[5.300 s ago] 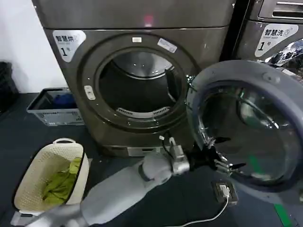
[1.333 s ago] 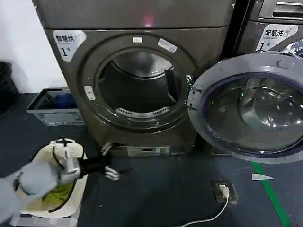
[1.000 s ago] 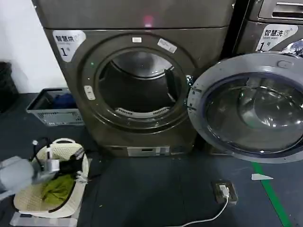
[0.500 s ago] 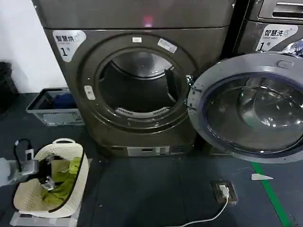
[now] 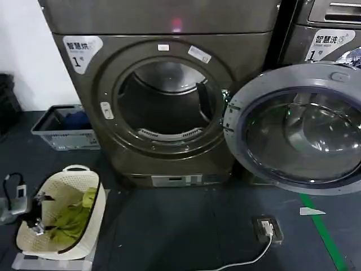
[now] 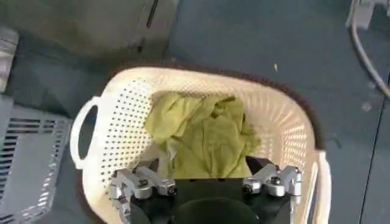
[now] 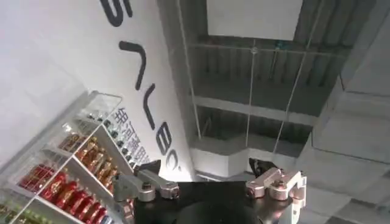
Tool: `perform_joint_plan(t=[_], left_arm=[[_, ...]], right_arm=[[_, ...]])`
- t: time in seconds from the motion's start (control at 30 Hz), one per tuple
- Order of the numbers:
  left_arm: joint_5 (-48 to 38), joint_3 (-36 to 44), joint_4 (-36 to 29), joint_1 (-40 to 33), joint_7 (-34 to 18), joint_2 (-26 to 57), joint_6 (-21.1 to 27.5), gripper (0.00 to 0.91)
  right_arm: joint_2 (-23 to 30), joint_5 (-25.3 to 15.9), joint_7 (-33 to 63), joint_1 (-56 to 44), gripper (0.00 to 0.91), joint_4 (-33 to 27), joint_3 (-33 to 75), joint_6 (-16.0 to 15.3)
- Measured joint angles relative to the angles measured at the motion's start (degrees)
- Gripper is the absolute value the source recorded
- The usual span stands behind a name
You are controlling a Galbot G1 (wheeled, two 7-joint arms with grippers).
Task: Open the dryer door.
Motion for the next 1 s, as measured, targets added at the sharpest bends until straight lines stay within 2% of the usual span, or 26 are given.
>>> perform_joint_plan(t=[0.1,1.0], left_arm=[[0.51,0.00,0.42,-0.06,-1.46,-0.12,0.31,0.907],[3.15,0.36,1.18,0.05,0.91,0.93,-1.75,0.907]], right_arm=[[-0.52,0.03,0.22,-0.14,0.907,-0.47,0.52,-0.03],[-0.58,-0.25,0.66,-2.31,0.907,-0.79,4.48,0.89]])
